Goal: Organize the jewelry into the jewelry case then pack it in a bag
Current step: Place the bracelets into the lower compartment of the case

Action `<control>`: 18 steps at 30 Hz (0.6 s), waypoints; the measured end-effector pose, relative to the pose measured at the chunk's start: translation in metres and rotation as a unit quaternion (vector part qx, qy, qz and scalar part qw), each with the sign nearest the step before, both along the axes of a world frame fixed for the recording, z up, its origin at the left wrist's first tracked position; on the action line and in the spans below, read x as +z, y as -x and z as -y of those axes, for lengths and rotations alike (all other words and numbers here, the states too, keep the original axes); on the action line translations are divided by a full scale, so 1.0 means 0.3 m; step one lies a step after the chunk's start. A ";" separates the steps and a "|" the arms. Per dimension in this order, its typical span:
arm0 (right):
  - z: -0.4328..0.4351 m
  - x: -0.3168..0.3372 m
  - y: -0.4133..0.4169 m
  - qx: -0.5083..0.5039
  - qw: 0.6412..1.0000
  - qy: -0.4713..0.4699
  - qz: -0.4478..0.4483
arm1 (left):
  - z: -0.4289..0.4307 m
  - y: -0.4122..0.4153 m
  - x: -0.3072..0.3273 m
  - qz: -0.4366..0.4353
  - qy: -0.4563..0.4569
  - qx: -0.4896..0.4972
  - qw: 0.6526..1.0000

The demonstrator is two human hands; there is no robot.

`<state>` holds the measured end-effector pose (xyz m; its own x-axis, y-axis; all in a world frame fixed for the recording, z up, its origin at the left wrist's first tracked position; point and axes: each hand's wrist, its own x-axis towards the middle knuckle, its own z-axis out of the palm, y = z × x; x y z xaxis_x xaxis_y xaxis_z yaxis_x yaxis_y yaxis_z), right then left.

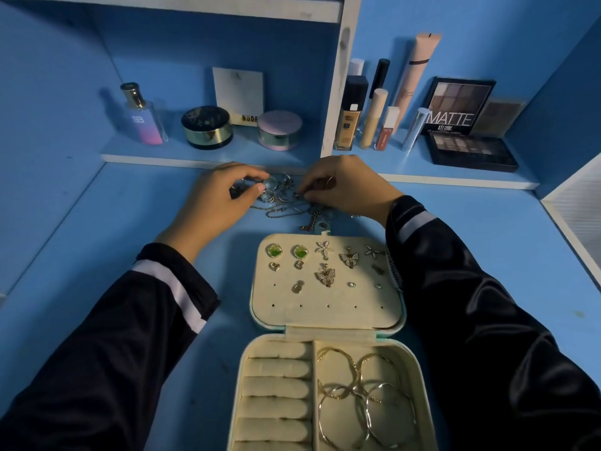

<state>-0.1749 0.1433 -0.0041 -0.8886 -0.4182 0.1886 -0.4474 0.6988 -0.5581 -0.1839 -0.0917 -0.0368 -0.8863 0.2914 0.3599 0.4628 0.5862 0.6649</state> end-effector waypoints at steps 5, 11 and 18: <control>0.026 -0.010 -0.006 -0.007 1.000 -0.014 -0.007 | -0.004 -0.007 0.005 -0.003 0.012 0.002 1.000; 0.027 -0.016 -0.005 -0.015 1.000 -0.021 -0.010 | -0.005 -0.009 0.001 -0.028 0.037 -0.007 0.999; 0.018 -0.016 -0.008 -0.030 0.999 -0.017 -0.011 | -0.059 -0.031 0.009 -0.095 0.050 -0.052 0.993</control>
